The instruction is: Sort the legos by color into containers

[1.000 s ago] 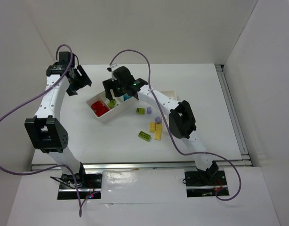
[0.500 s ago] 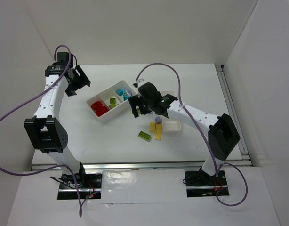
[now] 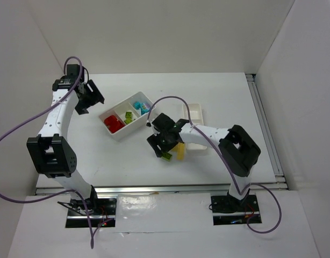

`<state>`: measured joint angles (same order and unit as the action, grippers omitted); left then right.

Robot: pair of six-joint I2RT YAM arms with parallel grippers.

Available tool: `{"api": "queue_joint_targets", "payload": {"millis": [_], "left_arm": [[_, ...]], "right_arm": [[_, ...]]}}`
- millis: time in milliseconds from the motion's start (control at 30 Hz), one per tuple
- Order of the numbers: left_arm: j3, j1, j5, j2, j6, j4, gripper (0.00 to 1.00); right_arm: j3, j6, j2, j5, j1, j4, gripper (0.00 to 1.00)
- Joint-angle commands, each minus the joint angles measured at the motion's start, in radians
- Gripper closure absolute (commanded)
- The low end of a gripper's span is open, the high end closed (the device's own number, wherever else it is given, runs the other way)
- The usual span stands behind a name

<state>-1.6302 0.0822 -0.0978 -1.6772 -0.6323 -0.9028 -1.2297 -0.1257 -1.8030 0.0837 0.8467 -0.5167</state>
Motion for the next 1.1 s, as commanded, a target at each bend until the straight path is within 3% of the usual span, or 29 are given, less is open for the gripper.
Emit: {"api": "queue_joint_targets", "payload": {"millis": [0,167,233,267,400,667,933,1067], "left_arm": [[-0.011,0.005,0.013,0.047,0.013,0.025,0.13],[-0.020,0.005,0.013,0.037,0.013,0.025,0.13],[-0.020,0.005,0.013,0.037,0.013,0.025,0.13],[-0.020,0.005,0.013,0.037,0.013,0.025,0.13],[-0.030,0.005,0.013,0.028,0.013,0.025,0.13],[-0.048,0.005,0.013,0.028,0.013,0.025,0.13],[-0.030,0.005,0.013,0.056,0.013,0.005,0.13],[-0.030,0.005,0.013,0.056,0.022,0.005,0.13]], "right_arm": [[0.006,0.032,-0.031,0.024,0.017,0.029,0.28],[0.015,0.041,-0.068,-0.030,0.017,0.050,0.35],[0.015,0.041,-0.079,-0.041,0.017,0.050,0.47],[0.003,0.041,-0.079,-0.050,0.017,0.050,0.60],[-0.083,0.032,-0.045,-0.070,0.017,-0.008,0.78],[-0.413,0.061,-0.073,-0.108,0.017,-0.040,0.78],[-0.804,0.061,-0.327,-0.159,0.017,0.032,0.78],[-1.032,0.106,-0.496,-0.108,-0.003,0.008,0.76]]}}
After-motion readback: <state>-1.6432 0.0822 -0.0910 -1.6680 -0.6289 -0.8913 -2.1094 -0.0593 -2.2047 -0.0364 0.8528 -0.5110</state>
